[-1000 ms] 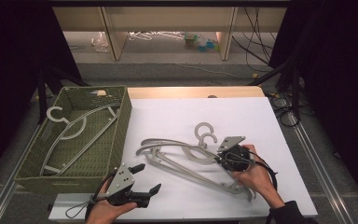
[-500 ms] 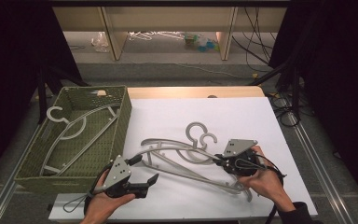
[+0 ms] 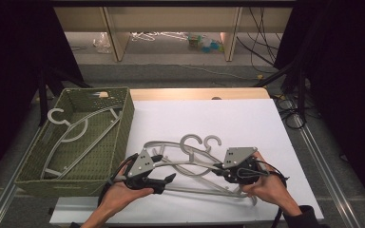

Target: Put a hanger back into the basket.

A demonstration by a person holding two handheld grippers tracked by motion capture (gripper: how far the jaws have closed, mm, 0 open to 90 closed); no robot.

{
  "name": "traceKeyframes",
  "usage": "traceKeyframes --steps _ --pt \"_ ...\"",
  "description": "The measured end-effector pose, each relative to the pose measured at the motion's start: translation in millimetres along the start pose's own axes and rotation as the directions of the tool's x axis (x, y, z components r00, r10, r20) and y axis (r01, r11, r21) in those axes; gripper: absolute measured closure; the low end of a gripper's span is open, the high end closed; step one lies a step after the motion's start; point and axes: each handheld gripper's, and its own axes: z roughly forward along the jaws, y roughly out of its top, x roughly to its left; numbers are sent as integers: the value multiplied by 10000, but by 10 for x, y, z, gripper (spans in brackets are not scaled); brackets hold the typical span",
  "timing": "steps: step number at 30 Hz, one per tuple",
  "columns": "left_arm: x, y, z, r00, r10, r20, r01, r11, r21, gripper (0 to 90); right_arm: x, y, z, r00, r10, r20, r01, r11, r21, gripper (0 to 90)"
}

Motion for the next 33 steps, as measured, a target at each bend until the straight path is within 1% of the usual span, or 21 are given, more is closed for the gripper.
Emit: traceKeyframes --steps 1,2,3,7,8,9,10,11,12,14,16,17,20,21,22,23,25,27,29,32,33 --pt "-1 14 21 10000 17 50 -17 10000 60 317 13 3 -4 9998 -93 -151 94 9999 39 817" --pt "0 28 40 9998 46 173 -49 9999 136 317 13 3 -4 9998 -93 -151 94 9999 39 817" --pt "-9 51 80 9993 33 385 -42 9997 249 346 28 16 -1 9997 -133 -220 134 9999 44 817" --pt "-15 74 133 9983 106 567 -133 9988 470 371 50 31 -2 9991 -249 -341 250 9997 3 817" --pt "-20 77 161 9982 120 587 -146 9989 443 419 55 41 4 9985 -378 -398 379 9993 19 817" --pt "-14 84 171 9966 258 783 -307 9976 621 419 55 41 4 9985 -378 -398 379 9993 19 817" --pt "-25 90 193 9960 197 867 -252 9977 630 426 66 49 8 9984 -391 -412 392 9992 14 817" --pt "-27 95 211 9948 296 973 -365 9969 696 467 80 58 13 9979 -482 -425 481 9988 -15 817" --pt "-25 102 228 9919 392 1212 -500 9949 874 467 80 58 13 9979 -482 -425 481 9988 -15 817" --pt "-53 110 258 9904 514 1282 -631 9940 889 509 91 62 17 9970 -614 -478 612 9981 -48 817" --pt "-81 122 283 9868 858 1374 -1007 9893 1055 562 97 69 22 9965 -656 -510 654 9978 -63 817" --pt "-71 135 282 9837 1145 1387 -1321 9833 1249 576 103 70 23 9966 -641 -520 639 9979 -41 817" --pt "-63 153 300 9811 1254 1476 -1439 9820 1220 651 110 66 21 9964 -600 -605 599 9982 -38 816" --pt "-59 162 305 9788 1373 1523 -1573 9792 1278 697 107 75 23 9946 -738 -727 736 9973 -56 816" --pt "-64 165 310 9785 1395 1520 -1590 9794 1247 697 107 75 23 9946 -738 -727 736 9973 -56 816" --pt "-56 173 307 9739 1604 1604 -1822 9744 1317 704 117 75 26 9953 -709 -654 707 9975 -66 816" --pt "-72 180 303 9700 1911 1505 -2121 9674 1384 723 114 72 27 9942 -792 -721 790 9969 -60 815" --pt "-98 204 287 9656 2143 1476 -2371 9583 1595 738 109 72 37 9938 -939 -598 936 9956 -90 809" --pt "-143 238 256 9540 2554 1567 -2809 9444 1707 766 103 66 51 9950 -917 -403 917 9958 -20 776" --pt "-162 243 246 9540 2587 1517 -2830 9438 1707 781 89 60 55 9972 -723 -195 723 9974 -11 738" --pt "-160 243 240 9566 2481 1529 -2731 9462 1737 803 70 58 63 9992 -353 176 357 9992 -171 695"
